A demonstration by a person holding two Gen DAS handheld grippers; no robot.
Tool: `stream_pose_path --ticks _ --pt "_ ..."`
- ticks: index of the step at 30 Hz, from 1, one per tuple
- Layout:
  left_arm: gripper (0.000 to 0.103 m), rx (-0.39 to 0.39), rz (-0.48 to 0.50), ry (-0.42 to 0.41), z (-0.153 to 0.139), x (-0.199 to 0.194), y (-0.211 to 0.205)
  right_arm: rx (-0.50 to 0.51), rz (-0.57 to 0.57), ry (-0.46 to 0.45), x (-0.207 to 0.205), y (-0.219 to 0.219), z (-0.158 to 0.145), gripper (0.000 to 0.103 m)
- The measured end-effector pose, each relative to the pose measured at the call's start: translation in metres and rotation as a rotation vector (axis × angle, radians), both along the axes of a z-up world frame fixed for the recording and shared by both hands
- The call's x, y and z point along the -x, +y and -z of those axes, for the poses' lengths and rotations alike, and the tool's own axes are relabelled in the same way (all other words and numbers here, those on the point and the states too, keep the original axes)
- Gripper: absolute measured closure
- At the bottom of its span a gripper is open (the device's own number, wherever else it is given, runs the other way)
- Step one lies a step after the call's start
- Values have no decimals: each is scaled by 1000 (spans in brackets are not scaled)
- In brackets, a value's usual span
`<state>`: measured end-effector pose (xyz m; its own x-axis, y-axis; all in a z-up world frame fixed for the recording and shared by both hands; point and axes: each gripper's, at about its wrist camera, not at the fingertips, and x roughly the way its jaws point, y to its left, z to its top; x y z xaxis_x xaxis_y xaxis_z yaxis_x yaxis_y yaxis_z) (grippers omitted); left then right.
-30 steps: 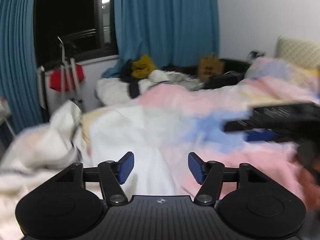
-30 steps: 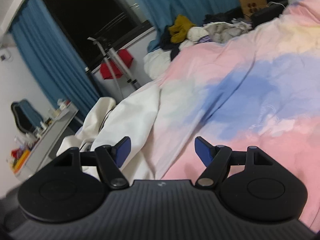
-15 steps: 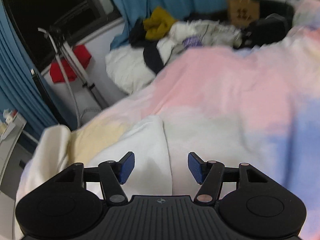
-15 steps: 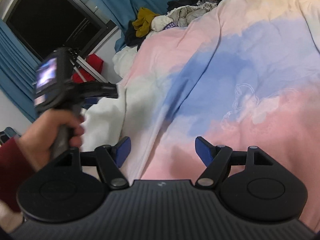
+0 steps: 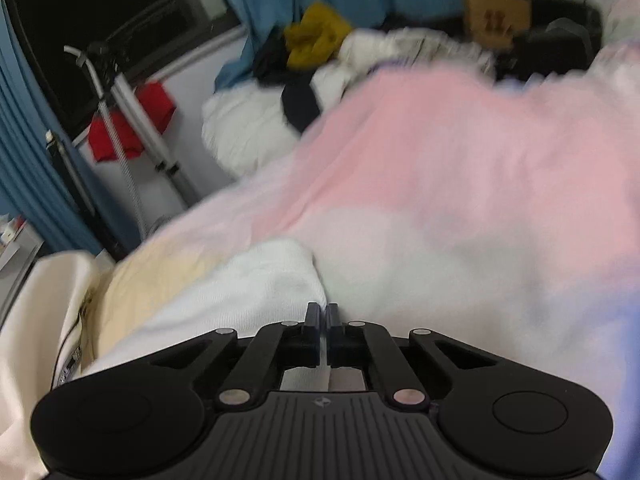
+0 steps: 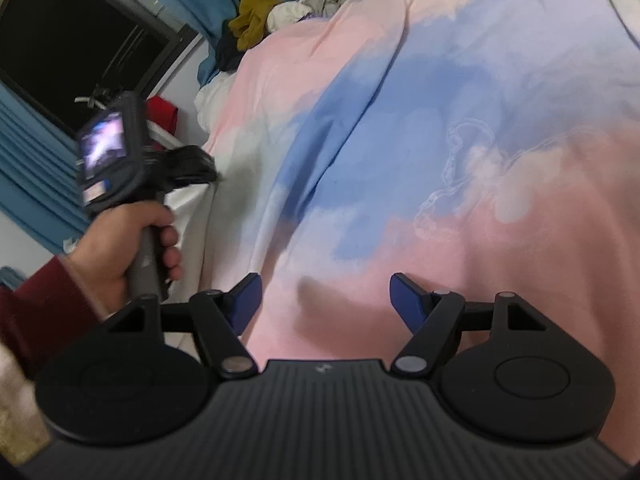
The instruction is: Fold clothes
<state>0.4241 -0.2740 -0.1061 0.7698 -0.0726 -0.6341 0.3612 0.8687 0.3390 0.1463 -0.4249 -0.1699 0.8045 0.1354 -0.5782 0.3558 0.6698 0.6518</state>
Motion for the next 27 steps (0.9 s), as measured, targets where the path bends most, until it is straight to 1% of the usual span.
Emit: stream_pose_path --ticks 3,4,5,6,8,10,11,12,14,15,18,21,23,27 --pt "101 122 72 -48 -44 26 -7 15 30 -13 5 -6 -5 29" --pt "101 185 110 -48 -63 40 -11 19 39 -16 7 -8 -6 29" --pt "101 232 172 -50 -81 58 -18 14 48 -24 10 -11 -8 29" --pt "101 256 228 -58 -95 75 -26 9 58 -33 13 -14 -10 29" --pt "100 300 330 -55 -112 106 -40 -14 65 -52 19 -21 -16 29" --pt "97 349 400 -21 -116 128 -47 -57 58 -91 29 -30 -24 29" --pt "92 374 430 -7 -116 139 -50 -57 61 -110 35 -36 -28 29" --pt "88 396 448 2 -115 150 -51 -56 62 -128 40 -41 -32 29" --pt "61 420 457 21 -112 167 -48 -55 46 -147 46 -53 -38 29" --pt "59 427 450 27 -111 173 -44 -58 38 -157 48 -59 -40 29" --pt "61 449 396 56 -114 201 -19 -81 57 -167 52 -73 -42 29" --pt "56 485 325 57 -123 231 36 -188 61 -134 46 -81 -30 29" --pt "50 497 242 45 -128 263 83 -259 40 -102 31 -84 -23 29" --pt "45 496 61 6 -128 325 182 -354 36 -61 -5 -88 -21 30"
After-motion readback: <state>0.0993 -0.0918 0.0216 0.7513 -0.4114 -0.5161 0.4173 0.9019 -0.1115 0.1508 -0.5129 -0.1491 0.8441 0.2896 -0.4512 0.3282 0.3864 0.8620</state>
